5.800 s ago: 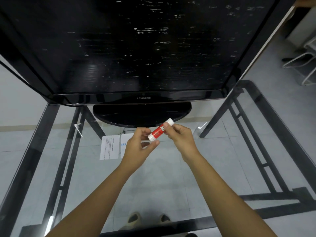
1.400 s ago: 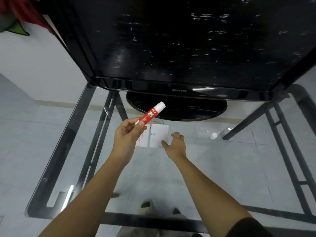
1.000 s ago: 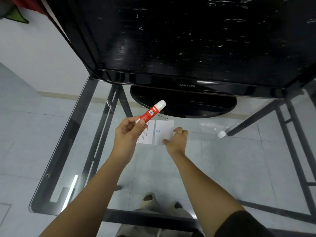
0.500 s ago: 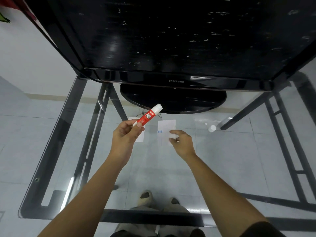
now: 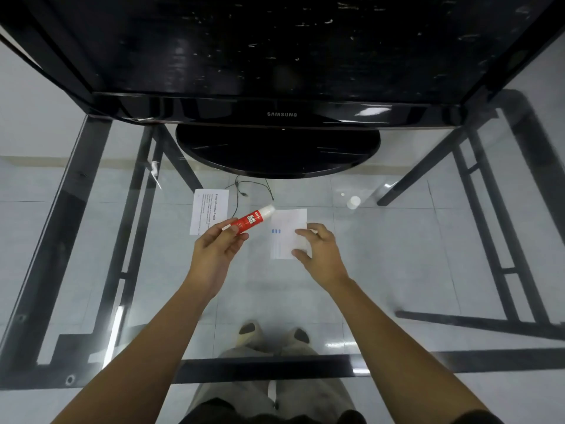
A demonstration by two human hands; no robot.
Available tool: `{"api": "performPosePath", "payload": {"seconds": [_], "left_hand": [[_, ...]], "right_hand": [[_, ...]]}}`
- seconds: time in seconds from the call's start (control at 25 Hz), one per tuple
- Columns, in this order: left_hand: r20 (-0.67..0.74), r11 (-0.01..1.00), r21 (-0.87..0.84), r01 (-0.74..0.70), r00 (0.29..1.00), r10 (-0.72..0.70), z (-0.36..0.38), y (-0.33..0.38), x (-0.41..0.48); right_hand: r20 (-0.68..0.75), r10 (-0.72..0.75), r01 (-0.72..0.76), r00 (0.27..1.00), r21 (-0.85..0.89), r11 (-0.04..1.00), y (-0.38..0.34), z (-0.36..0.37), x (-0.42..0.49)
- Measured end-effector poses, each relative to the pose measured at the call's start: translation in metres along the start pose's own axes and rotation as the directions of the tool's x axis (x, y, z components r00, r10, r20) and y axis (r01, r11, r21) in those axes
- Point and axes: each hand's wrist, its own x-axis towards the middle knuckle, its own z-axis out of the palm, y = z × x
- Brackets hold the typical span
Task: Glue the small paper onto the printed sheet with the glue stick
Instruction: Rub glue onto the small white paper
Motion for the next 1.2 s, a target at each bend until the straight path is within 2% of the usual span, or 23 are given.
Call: {"api": "performPosePath", "payload": {"seconds": [0.12,0.32,0.36,0.48,0.6,0.68,0.76,0.88,0.96,1.04,1.2], "left_hand": [[-0.010,0.997,-0.079,0.018,1.000,-0.019,0.002,-0.003,0.000],[-0.074,0.940,-0.319,0.119,0.986,-0.150,0.010,-0.005,0.006],[-0.072,0.950,-0.292,0.114,0.987,-0.141,0.011,-0.007,0.008],[-0.035,0.999,0.004,0.049,0.998,-0.049,0.012,-0.015,0.010],[-0.046,0.963,0.268,0.003,0.999,0.010,0.013,-0.015,0.012],[0.016,0.922,0.379,-0.078,0.997,0.078,0.014,-0.009,0.013],[0.148,0.837,0.510,-0.199,0.979,0.143,0.017,-0.003,0.014],[0.370,0.567,0.729,-0.384,0.918,0.146,0.023,0.002,0.017],[0.437,0.410,0.801,-0.436,0.894,0.096,0.026,0.006,0.020],[0.490,0.337,0.807,-0.484,0.869,0.073,0.028,0.008,0.022],[0.588,0.278,0.777,-0.564,0.809,-0.003,0.032,0.004,0.025]], "right_hand": [[-0.003,-0.060,0.058,0.998,-0.162,0.985,0.007,-0.002,0.003],[0.049,-0.153,0.160,0.987,-0.247,0.956,0.024,-0.004,0.001],[0.052,-0.172,0.180,0.984,-0.268,0.947,0.027,-0.004,0.000],[0.052,-0.207,0.213,0.977,-0.317,0.924,0.034,-0.001,-0.002],[0.017,-0.203,0.196,0.979,-0.350,0.916,0.037,0.002,-0.001],[0.008,-0.203,0.192,0.979,-0.370,0.909,0.038,0.004,-0.001],[0.007,-0.204,0.192,0.979,-0.372,0.908,0.039,0.004,0.000],[0.018,-0.193,0.187,0.981,-0.358,0.915,0.039,0.004,0.002],[0.021,-0.190,0.186,0.982,-0.347,0.920,0.039,0.005,0.003],[0.017,-0.193,0.187,0.981,-0.336,0.923,0.040,0.005,0.003],[0.008,-0.198,0.189,0.980,-0.338,0.922,0.040,0.006,0.004]]}}
